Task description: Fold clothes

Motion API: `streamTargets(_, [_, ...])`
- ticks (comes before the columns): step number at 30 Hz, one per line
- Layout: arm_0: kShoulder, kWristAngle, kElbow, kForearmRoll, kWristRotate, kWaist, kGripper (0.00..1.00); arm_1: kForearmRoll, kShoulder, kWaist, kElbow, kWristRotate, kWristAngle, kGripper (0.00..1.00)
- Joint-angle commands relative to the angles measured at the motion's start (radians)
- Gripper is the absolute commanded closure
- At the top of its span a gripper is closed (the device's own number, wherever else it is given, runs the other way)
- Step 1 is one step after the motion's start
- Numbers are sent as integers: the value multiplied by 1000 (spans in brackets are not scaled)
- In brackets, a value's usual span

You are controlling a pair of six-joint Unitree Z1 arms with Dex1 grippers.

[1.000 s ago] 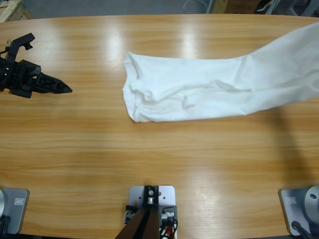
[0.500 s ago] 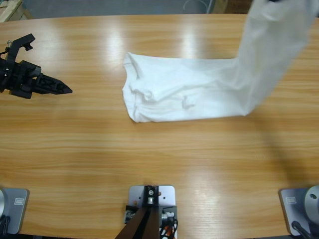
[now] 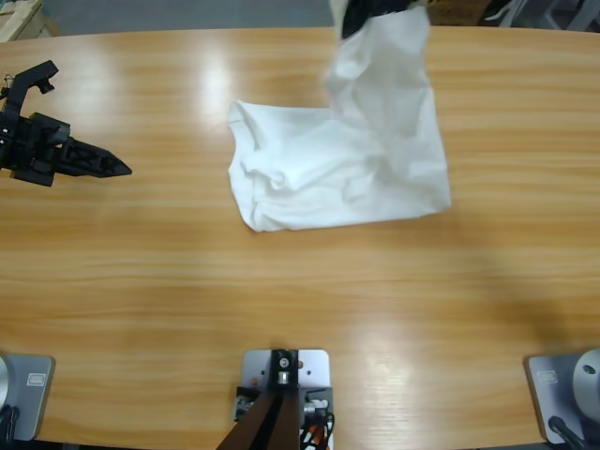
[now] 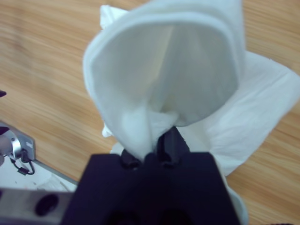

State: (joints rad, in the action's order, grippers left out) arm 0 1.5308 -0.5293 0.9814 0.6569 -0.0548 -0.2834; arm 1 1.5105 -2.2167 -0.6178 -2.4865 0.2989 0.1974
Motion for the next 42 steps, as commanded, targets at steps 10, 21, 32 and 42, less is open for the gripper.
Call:
streamTargets(10, [-3, -12, -35, -10, 6, 10, 3, 95, -230, -77, -30, 20, 98, 595])
streamTargets(21, [-1, -12, -36, -10, 5, 11, 4, 98, -275, -119, -216, 28, 225, 0])
streamTargets(32, [-6, -12, -36, -10, 6, 10, 4, 89, -209, -139, 27, 22, 71, 0])
streamTargets(42, [-2, -12, -36, -10, 6, 12, 4, 69, -260, -222, 71, 49, -10, 0])
